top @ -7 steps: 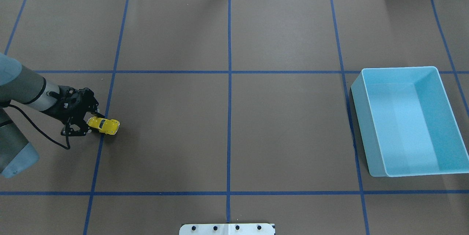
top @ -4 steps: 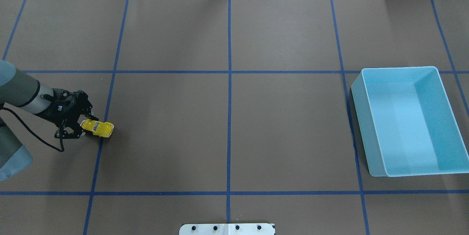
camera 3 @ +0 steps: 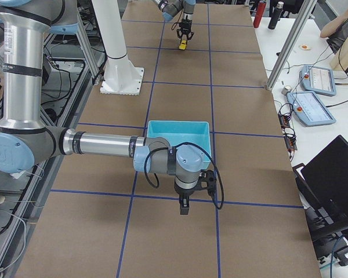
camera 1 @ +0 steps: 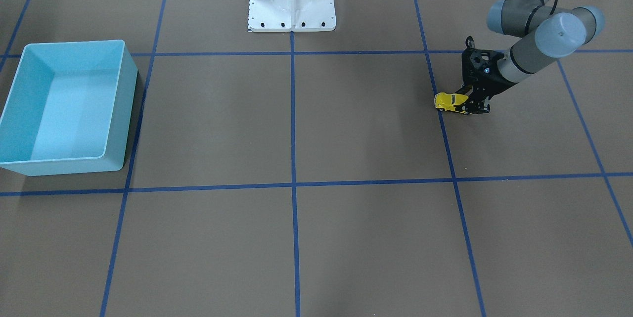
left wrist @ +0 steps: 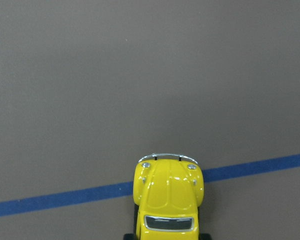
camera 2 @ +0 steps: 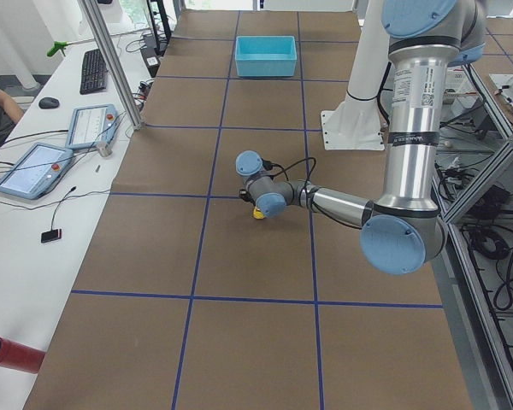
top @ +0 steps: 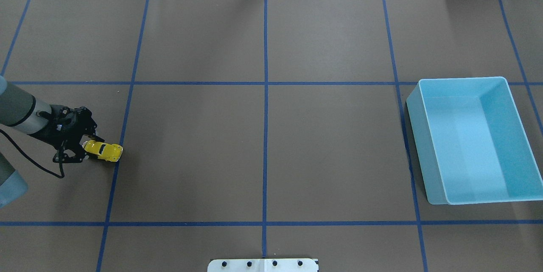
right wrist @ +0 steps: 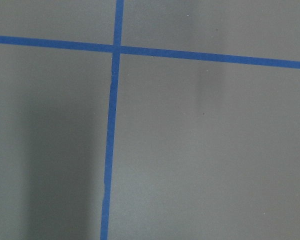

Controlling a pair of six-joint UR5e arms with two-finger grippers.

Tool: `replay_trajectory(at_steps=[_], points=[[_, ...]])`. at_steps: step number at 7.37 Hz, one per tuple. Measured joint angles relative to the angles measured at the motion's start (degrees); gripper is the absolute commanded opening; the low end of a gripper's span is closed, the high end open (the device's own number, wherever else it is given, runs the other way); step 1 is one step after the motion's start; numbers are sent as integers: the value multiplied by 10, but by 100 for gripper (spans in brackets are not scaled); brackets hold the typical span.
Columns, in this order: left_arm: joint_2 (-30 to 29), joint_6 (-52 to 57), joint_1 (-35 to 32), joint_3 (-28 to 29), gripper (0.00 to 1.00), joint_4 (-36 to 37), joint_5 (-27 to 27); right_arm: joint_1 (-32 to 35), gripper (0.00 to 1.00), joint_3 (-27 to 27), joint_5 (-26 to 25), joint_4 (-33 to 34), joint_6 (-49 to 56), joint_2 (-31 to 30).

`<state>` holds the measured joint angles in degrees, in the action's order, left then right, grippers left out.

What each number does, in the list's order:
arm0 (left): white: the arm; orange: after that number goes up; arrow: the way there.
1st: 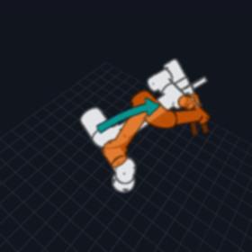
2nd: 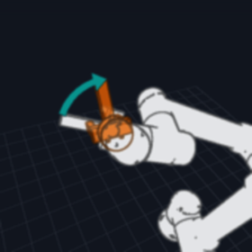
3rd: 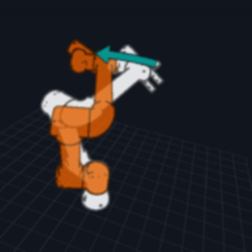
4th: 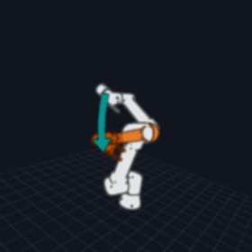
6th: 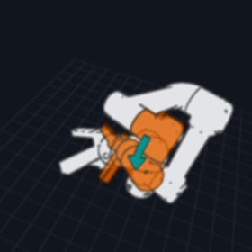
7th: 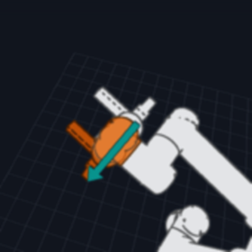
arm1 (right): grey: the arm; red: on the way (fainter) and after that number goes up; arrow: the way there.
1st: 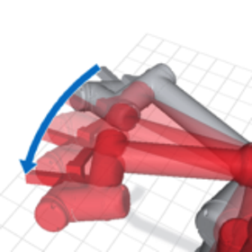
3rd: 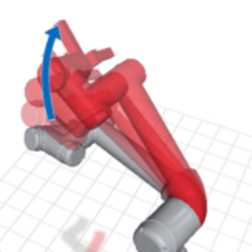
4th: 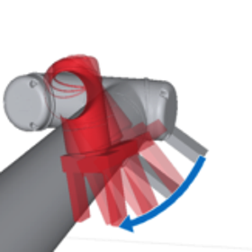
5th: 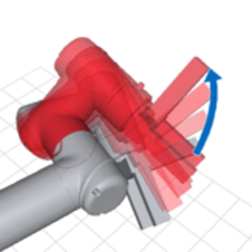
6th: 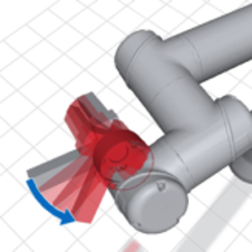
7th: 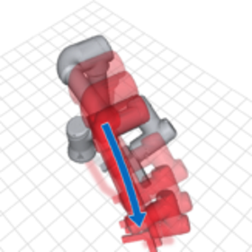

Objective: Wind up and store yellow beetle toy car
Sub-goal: 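Drag the car back toward the left arm to wind it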

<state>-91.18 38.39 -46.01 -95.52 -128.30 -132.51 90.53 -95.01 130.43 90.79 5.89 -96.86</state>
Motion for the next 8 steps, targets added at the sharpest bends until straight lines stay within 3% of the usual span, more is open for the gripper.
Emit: replay_trajectory(at_steps=[8], points=[[20,5,-12,5,0,-2,-8,0,99,0,0,0,0,0]])
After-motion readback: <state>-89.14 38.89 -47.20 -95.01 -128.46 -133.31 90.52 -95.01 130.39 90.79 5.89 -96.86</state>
